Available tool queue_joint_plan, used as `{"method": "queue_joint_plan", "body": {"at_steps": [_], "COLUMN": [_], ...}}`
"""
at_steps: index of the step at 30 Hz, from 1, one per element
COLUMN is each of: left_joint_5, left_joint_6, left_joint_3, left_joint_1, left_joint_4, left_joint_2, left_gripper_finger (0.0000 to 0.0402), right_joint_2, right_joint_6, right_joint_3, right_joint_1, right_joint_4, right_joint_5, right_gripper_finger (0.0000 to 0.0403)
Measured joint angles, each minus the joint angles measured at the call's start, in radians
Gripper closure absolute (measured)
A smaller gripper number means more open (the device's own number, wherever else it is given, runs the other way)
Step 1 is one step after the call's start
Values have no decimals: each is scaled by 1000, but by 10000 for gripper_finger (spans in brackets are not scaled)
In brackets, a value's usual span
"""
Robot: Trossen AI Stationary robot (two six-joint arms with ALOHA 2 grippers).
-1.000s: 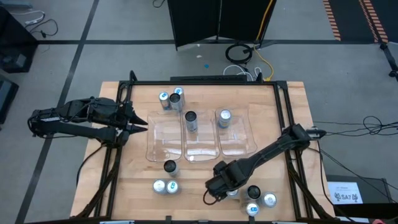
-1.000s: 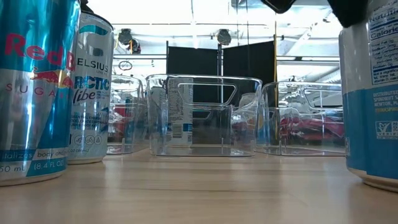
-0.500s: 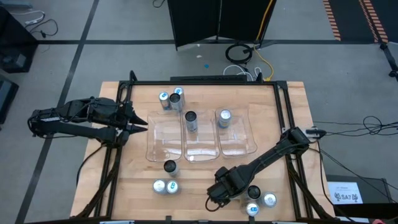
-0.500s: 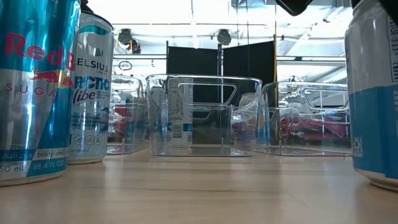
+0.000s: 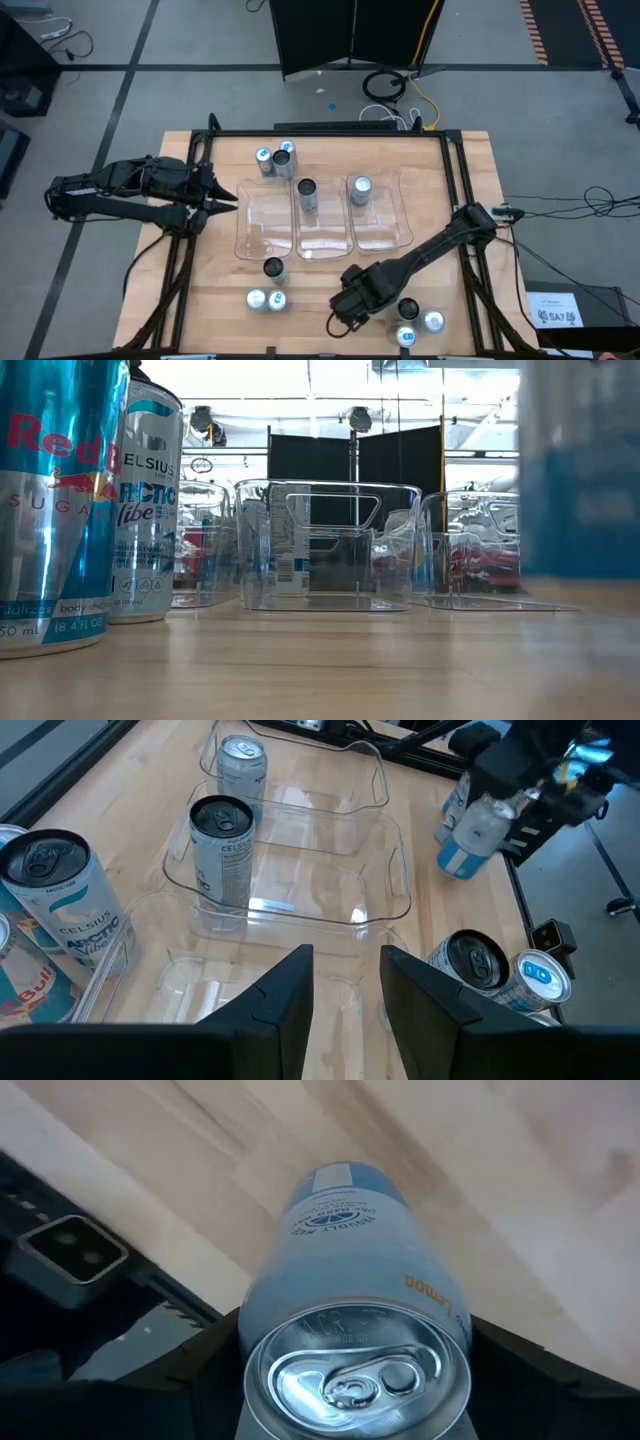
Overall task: Sort soda cans
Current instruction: Put the bottom center blue-white soda can into the right transparent bin
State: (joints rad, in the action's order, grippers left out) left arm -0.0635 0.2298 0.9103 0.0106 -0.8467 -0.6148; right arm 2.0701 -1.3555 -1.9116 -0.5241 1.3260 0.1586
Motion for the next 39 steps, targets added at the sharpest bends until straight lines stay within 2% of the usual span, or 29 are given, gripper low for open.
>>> {"method": "queue_joint_plan", "body": {"at_steps": [4,9,16,19,24,30,33,39], "left_joint_5": [0,0,0,0,0,0,0,0], "left_joint_6": [0,0,0,0,0,0,0,0], "left_joint_3": [0,0,0,0,0,0,0,0], "left_joint_1": [0,0,0,0,0,0,0,0], "left_joint_4": [0,0,1,1,1,0,0,0], "left_joint_2": [0,0,0,0,0,0,0,0], "left_gripper_finger": [274,274,274,274,274,274,274,274], "right_joint_2": [0,-3,-103,-138,-188,-240,-305,-511], "right_joint_6": [57,118,204,259,402,565,597,519], "right_joint_3": [-116,-287,-316,-316,-316,-294,-186,170], "right_joint_1": [10,27,104,162,278,376,404,439], "right_joint_4": [104,253,252,244,247,242,241,250], "right_joint_5": [-90,-256,-532,-594,-592,-523,-510,-423], "right_gripper_finger": [128,123,123,122,121,121,121,120]}}
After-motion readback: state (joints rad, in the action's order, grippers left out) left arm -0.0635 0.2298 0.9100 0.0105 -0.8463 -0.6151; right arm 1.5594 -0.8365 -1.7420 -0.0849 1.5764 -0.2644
